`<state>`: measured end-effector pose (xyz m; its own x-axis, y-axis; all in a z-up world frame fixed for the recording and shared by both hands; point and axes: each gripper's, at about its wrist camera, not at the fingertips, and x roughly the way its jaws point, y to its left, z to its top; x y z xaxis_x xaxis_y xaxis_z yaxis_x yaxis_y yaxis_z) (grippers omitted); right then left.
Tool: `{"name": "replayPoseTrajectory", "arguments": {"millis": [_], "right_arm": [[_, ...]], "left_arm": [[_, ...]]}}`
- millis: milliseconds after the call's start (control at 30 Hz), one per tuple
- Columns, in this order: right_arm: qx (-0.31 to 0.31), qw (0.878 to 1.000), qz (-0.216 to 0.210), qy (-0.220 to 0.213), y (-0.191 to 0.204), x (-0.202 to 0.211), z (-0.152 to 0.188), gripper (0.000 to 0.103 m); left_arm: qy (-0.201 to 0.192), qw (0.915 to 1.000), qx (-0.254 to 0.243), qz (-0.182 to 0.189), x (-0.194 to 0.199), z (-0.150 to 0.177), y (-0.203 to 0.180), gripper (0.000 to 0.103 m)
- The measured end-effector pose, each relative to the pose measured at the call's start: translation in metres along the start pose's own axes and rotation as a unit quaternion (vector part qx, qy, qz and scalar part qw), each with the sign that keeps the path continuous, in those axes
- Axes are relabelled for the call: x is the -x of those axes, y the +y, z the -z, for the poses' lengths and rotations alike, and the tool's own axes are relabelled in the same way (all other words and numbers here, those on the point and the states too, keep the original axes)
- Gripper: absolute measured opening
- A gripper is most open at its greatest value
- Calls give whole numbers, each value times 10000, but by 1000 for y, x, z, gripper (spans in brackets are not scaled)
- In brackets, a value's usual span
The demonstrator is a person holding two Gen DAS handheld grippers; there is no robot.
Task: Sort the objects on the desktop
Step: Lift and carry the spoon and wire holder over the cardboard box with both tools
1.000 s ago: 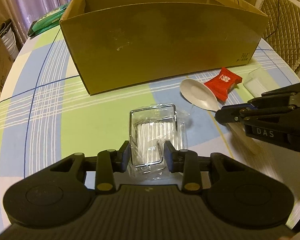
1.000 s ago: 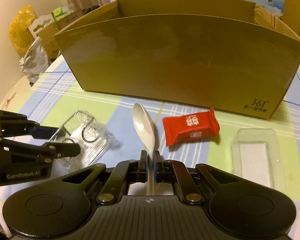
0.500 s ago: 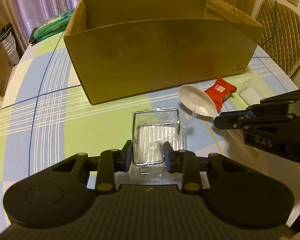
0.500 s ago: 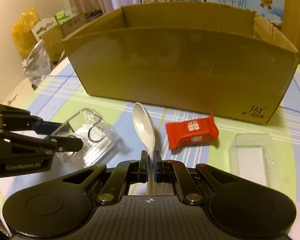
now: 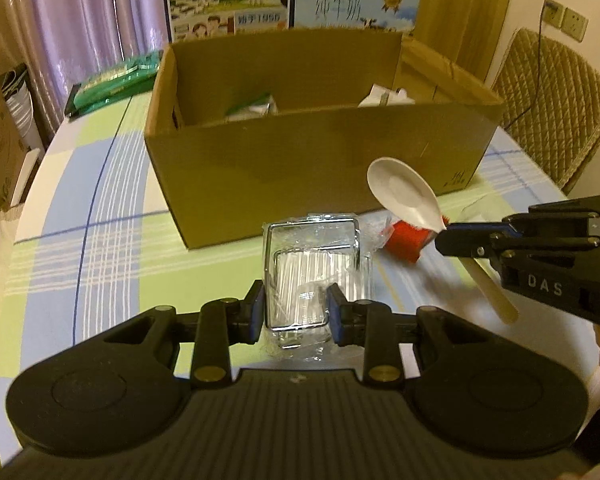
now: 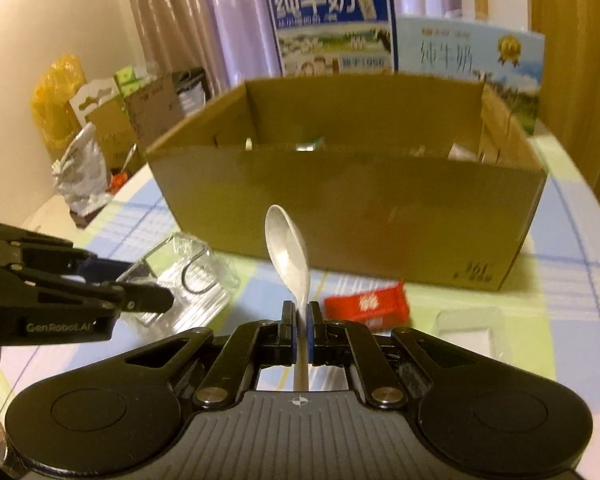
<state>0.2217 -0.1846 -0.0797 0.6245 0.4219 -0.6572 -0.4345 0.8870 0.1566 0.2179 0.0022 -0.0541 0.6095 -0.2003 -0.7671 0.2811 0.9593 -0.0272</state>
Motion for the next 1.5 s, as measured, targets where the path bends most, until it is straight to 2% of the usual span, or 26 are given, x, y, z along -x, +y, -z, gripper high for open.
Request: {"name": "replayPoseTrajectory", "arguments": {"millis": [200, 967, 1333, 1500], "right_arm": [[-38, 9993, 48, -378, -1, 17, -15, 1], [-264, 9951, 43, -951, -17, 33, -61, 1], [-557, 9903, 91, -1268, -38, 24, -98, 1], [-728, 9880, 124, -1359, -49, 10, -115, 1]], "left_arm": [[-226, 9997, 18, -24, 12, -13, -4, 26], [-613, 9981, 20, -14, 20, -51, -14, 26], [-946, 9954, 86, -105, 22, -88, -10, 26], [-1043, 9941, 118, -263, 13, -113, -2, 26]]}}
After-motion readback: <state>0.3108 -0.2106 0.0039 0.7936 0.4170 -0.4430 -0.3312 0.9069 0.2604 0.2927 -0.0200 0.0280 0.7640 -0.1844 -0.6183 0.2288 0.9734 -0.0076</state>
